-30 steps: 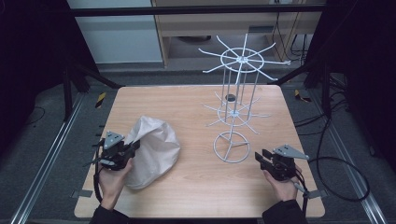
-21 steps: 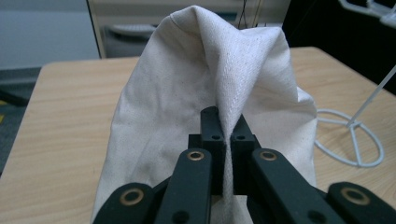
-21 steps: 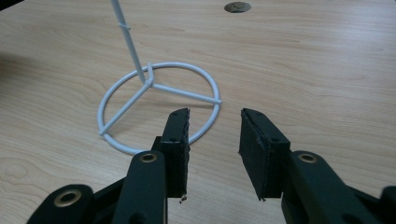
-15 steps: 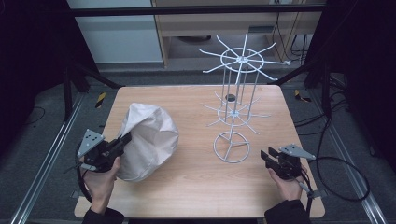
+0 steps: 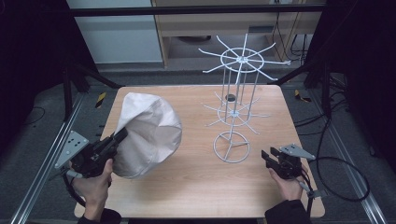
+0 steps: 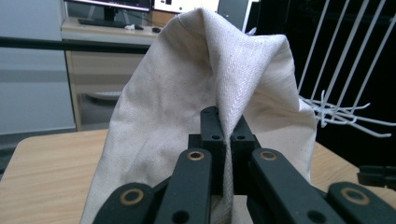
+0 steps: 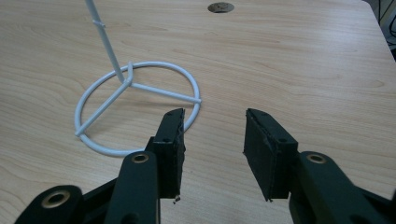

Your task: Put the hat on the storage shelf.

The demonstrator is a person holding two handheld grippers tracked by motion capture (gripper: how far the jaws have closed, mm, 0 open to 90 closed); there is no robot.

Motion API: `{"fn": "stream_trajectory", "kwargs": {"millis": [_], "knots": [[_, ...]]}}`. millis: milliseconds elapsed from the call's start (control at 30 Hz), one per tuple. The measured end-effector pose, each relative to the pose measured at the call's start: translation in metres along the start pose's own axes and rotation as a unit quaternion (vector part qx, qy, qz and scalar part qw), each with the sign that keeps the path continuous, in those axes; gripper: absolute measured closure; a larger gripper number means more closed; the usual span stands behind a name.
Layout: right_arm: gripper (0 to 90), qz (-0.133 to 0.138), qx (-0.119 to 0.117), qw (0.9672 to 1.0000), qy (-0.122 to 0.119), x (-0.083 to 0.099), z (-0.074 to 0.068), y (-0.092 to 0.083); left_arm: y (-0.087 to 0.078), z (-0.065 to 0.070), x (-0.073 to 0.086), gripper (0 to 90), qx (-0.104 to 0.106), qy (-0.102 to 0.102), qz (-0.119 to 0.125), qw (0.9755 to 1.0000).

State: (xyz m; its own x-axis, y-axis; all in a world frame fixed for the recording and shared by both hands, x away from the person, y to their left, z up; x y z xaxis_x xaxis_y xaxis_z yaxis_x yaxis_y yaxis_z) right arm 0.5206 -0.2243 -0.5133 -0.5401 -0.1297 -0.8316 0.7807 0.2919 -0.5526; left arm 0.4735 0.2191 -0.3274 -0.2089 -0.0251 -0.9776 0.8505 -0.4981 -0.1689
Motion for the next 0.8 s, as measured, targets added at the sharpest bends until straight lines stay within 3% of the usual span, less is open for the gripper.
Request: {"fn": "stream_trajectory", "kwargs": {"millis": [433, 633, 800], "knots": [[56.5, 0.002, 0.0, 1.0, -0.002, 0.0, 0.0, 0.0, -0.006, 0.021, -0.033, 88.4, 0.031, 0.009, 0.055, 0.998], [55.5, 0.006, 0.001, 1.0, -0.006, 0.0, 0.0, 0.001, -0.004, 0.029, -0.054, 88.4, 0.051, -0.004, 0.086, 0.995], [54.6, 0.008, 0.004, 0.9999, -0.01, 0.0, 0.001, 0.001, -0.006, 0.036, -0.072, 88.3, 0.066, -0.013, 0.117, 0.9908]]}}
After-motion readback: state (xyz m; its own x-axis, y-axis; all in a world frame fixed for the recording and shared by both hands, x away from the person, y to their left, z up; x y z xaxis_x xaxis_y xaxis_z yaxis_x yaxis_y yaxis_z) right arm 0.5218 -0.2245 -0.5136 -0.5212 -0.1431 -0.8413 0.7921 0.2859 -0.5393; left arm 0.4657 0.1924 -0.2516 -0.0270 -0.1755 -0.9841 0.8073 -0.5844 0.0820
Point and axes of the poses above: each handheld gripper's, and its own axes: y roughly forward along the jaws, x roughly out of its underside, z roughly to its right, the point moved 10 cm from there along y, roughly forward along the jaws, and after that the axes turned 4 degrees about -z, right-handed, at the moved point
